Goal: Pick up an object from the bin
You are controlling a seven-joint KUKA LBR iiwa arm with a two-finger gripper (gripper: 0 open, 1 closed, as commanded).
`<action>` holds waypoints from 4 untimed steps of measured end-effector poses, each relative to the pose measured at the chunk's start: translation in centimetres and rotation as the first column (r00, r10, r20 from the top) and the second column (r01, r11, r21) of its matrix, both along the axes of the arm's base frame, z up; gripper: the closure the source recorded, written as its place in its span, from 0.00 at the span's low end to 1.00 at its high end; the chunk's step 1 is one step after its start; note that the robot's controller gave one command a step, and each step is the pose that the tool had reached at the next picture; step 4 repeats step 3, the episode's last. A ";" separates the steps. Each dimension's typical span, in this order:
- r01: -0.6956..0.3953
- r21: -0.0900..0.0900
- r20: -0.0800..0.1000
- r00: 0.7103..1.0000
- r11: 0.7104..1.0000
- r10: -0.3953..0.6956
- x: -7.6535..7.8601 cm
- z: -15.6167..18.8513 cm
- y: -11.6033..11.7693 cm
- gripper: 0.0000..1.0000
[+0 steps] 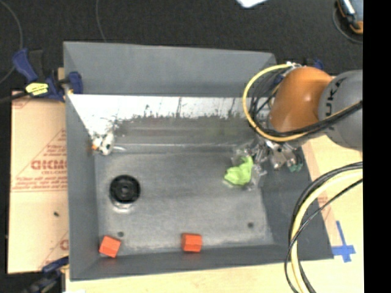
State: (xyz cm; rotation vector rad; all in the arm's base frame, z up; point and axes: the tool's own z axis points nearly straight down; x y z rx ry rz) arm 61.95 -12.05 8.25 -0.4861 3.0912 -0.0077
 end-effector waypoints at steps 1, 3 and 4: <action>0.000 0.000 0.002 1.000 1.000 0.000 0.0 0.9 0.0 1.00; 0.001 -0.001 0.006 1.000 1.000 -0.001 0.1 1.7 -0.1 1.00; 0.001 -0.001 0.006 1.000 1.000 -0.001 0.1 1.7 -0.1 1.00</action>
Offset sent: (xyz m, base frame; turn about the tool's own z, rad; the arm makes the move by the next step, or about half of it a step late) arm 0.0000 0.0001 0.0051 0.0000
